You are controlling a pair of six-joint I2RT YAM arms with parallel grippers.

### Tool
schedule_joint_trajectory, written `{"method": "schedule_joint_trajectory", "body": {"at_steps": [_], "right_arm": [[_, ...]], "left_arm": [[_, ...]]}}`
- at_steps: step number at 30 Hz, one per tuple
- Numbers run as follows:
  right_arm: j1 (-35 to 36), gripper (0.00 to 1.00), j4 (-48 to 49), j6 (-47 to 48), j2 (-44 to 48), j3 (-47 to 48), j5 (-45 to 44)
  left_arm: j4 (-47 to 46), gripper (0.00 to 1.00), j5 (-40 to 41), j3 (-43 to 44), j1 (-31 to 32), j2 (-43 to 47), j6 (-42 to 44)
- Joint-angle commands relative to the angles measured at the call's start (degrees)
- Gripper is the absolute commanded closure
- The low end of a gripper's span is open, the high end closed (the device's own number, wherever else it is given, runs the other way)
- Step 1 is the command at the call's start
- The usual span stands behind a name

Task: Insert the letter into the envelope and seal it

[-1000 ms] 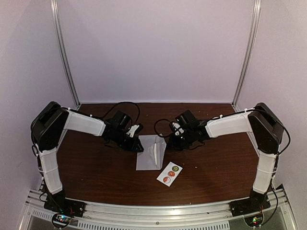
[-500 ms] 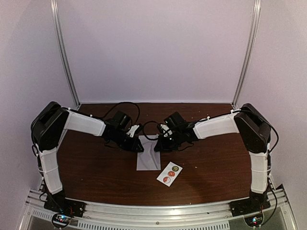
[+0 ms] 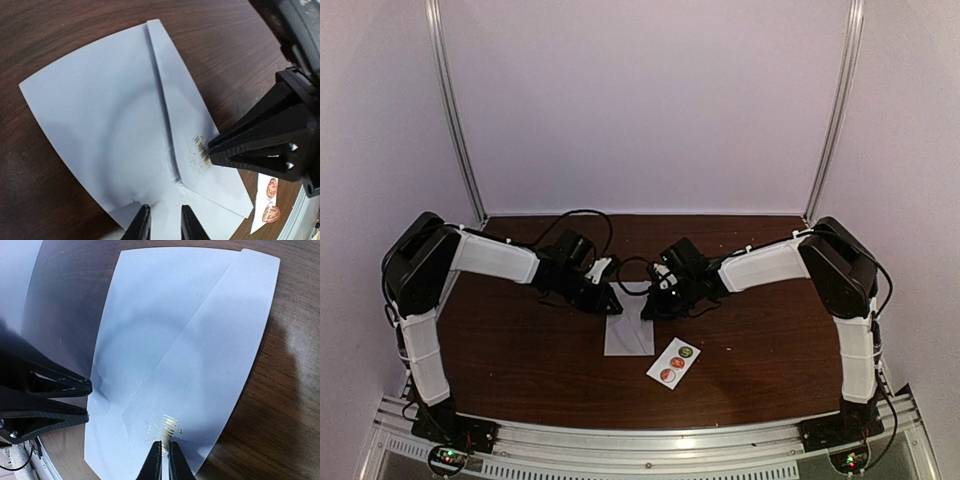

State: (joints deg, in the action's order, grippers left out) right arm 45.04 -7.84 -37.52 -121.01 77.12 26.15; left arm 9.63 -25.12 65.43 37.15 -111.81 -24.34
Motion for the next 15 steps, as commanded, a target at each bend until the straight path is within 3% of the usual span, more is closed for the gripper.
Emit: {"method": "schedule_joint_trajectory", "body": {"at_steps": [1,15], "right_arm": [[0.67,0.94,-0.91,-0.52,-1.4,-0.79,-0.91],[1.0,0.93,0.65,-0.85,-0.56,-1.69,-0.73]], "left_arm": [[-4.42,0.8,-2.56,2.06,1.22,2.48,-1.47],[-5.11,0.84,-1.49,6.31,3.57,-4.74,-1.38]]}}
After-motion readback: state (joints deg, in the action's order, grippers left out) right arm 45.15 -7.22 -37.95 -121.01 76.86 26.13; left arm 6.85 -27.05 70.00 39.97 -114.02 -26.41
